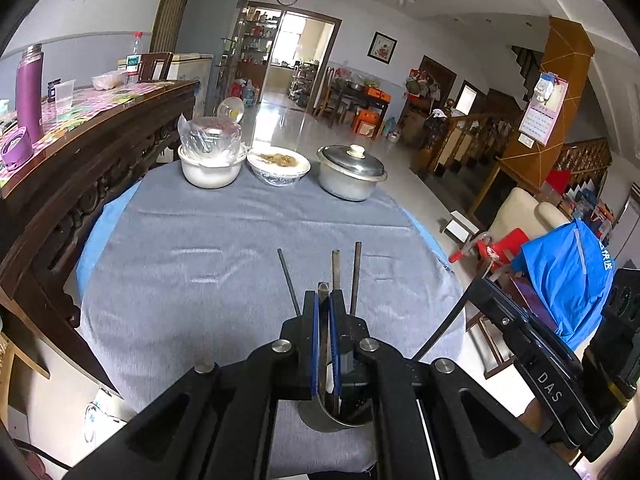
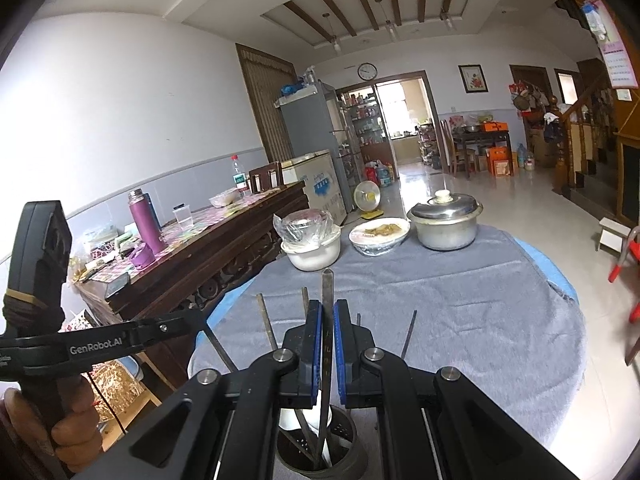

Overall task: Organize utensils
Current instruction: 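Open both tools to release the chopsticks into the cup, then withdraw both tools from the cup toward the remaining chopsticks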

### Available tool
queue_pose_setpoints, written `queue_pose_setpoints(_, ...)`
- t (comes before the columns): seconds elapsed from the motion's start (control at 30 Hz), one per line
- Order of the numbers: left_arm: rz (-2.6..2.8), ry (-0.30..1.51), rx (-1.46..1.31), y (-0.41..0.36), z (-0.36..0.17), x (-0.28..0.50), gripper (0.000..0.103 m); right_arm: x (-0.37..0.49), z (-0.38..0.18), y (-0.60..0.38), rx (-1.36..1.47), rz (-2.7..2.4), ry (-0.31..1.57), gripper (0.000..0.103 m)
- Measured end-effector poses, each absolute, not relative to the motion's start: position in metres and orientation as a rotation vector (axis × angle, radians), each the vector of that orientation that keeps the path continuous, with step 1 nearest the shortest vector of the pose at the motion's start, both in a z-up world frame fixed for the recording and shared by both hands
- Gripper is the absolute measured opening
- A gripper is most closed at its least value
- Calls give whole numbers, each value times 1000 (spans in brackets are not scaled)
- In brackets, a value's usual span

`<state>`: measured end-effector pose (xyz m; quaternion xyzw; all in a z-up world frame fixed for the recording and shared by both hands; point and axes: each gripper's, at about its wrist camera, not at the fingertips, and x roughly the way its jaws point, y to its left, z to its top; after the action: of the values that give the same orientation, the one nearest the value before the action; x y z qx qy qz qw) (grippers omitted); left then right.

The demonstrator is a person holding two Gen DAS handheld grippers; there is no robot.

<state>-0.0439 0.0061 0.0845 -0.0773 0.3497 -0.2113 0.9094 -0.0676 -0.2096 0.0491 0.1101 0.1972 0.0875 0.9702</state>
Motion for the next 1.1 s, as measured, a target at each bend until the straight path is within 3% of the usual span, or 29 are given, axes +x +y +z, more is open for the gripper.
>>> queue_pose_setpoints(0.13,-424,727,-136,4,83,-44,7,-67,48,-212,238,168,414,8)
queue_pose_setpoints(0.17,-417,725,-126,4,83,-44,13,-66,48,-213,237,166,413,8)
queue_pose_setpoints(0.27,-400,716,-116,4,82,-46,48,-65,49,-215,239,153,407,8)
queue_pose_setpoints(0.3,-390,705,-110,5,83,-47,52,-64,50,-216,243,152,409,8)
queue_pose_setpoints(0.6,-284,674,-30,9,84,-47,65,-62,49,-239,310,99,408,10)
queue_pose_setpoints(1.1,-201,687,-7,27,75,-45,70,-61,44,-281,424,6,421,14)
